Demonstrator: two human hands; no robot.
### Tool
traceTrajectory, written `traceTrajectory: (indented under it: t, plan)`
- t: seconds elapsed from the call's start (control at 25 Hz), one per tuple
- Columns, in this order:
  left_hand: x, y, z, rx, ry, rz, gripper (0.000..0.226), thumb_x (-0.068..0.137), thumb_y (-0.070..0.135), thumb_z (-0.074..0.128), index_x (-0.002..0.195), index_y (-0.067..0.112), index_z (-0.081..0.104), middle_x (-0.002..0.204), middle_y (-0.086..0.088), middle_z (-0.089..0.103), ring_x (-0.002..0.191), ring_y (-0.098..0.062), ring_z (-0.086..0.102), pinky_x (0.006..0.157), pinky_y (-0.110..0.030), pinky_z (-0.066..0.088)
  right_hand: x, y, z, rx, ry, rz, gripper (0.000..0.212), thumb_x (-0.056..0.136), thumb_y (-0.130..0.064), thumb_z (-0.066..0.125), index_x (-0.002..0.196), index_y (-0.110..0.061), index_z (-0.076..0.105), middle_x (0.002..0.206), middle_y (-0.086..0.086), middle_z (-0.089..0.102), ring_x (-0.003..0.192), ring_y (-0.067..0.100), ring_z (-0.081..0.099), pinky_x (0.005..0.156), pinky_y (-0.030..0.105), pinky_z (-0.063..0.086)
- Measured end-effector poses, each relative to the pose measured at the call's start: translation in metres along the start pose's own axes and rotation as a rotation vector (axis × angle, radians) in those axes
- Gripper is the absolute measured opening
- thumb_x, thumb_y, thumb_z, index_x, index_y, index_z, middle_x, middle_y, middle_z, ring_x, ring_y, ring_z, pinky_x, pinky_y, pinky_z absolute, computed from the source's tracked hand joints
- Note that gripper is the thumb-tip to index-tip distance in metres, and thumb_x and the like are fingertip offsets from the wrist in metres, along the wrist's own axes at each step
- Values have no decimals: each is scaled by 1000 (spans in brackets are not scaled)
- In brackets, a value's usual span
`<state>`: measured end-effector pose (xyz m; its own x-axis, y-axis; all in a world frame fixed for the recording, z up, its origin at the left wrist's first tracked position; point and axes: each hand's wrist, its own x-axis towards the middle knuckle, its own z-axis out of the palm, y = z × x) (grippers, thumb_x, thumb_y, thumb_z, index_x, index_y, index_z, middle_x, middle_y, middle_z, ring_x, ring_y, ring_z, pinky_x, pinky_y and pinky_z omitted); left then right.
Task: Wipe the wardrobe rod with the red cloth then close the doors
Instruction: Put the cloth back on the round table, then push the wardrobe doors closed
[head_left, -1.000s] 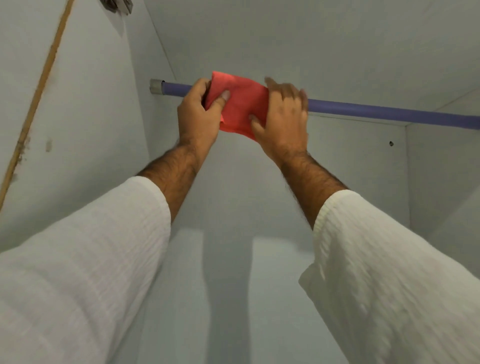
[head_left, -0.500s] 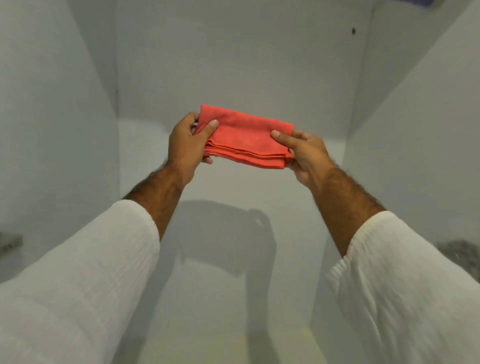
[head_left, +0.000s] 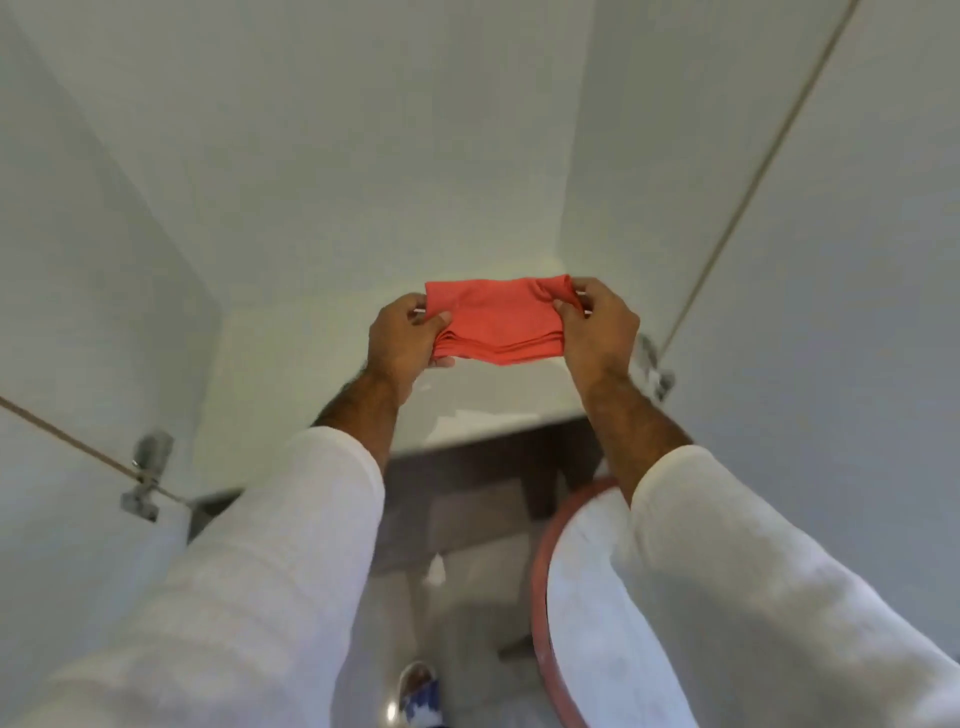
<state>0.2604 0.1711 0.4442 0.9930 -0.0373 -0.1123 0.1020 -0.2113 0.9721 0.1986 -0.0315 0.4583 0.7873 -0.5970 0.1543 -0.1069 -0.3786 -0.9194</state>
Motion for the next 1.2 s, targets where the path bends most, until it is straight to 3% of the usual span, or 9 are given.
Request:
traceTrajectory:
  t: [0.16, 0.24, 0.36, 0.44, 0.56, 0.72, 0.88, 1.04, 1.2]
  plan:
    - [-49, -140, 70, 104, -83, -137, 27, 96, 16, 73, 122, 9, 71, 114, -16, 73, 83, -25, 75, 48, -28, 64, -72, 147, -24, -153, -71, 234, 28, 102, -10, 64, 128, -9, 71, 127, 9, 75, 115, 19, 66, 103, 19, 44]
    - [-73, -200, 110, 190, -177, -214, 20, 95, 13, 72, 114, 12, 73, 109, -14, 74, 75, -22, 75, 48, -28, 63, -106, 216, -36, -189, -46, 385, 25, 106, -7, 52, 122, -9, 72, 119, 8, 74, 116, 26, 67, 99, 11, 46]
    - [-105, -271, 169, 390, -365, -255, 26, 96, 9, 58, 116, 13, 75, 112, -15, 77, 91, -35, 78, 70, -44, 69, -146, 304, -54, -324, 12, 579, 32, 108, -6, 42, 113, -11, 73, 113, 9, 75, 111, 28, 68, 94, 23, 53]
    - [-126, -319, 206, 526, -460, -245, 28, 94, 5, 58, 114, 11, 75, 115, -16, 78, 98, -33, 76, 81, -31, 64, -169, 362, -69, -468, -22, 660, 34, 102, 1, 45, 121, -6, 72, 120, 18, 76, 114, 33, 69, 96, 31, 52]
    - [-158, -393, 248, 711, -553, -216, 9, 85, 10, 70, 94, 9, 74, 101, -13, 80, 87, -22, 68, 68, -21, 38, -206, 440, -90, -598, -24, 749, 36, 100, 5, 43, 123, -4, 68, 122, 24, 74, 115, 39, 69, 100, 39, 55]
    - [-198, -454, 283, 757, -622, -222, 28, 88, 14, 77, 115, 9, 76, 116, -11, 80, 109, -27, 74, 95, -32, 59, -250, 513, -106, -693, -11, 821, 32, 102, 3, 42, 124, -2, 65, 123, 25, 71, 115, 43, 67, 104, 47, 55]
    - [-214, -463, 295, 1036, -629, 49, 37, 94, 25, 71, 126, 9, 63, 126, -11, 67, 119, -29, 67, 99, -40, 59, -269, 536, -105, -878, -36, 736, 39, 104, -4, 44, 143, -7, 44, 140, 21, 53, 130, 43, 51, 101, 56, 52]
    - [-204, -415, 270, 1230, -571, 363, 60, 99, 43, 60, 149, 13, 43, 152, -8, 49, 142, -28, 51, 116, -51, 46, -251, 489, -105, -977, -226, 407, 78, 104, -18, 57, 165, -8, 9, 171, 19, 22, 162, 37, 19, 128, 53, 31]
    - [-172, -296, 232, 1201, -387, 611, 72, 106, 54, 35, 164, 11, 27, 173, -10, 30, 163, -28, 25, 133, -57, 20, -210, 372, -100, -933, -221, 26, 81, 106, -41, 54, 166, -5, 13, 175, 18, 17, 164, 33, 16, 134, 47, 19]
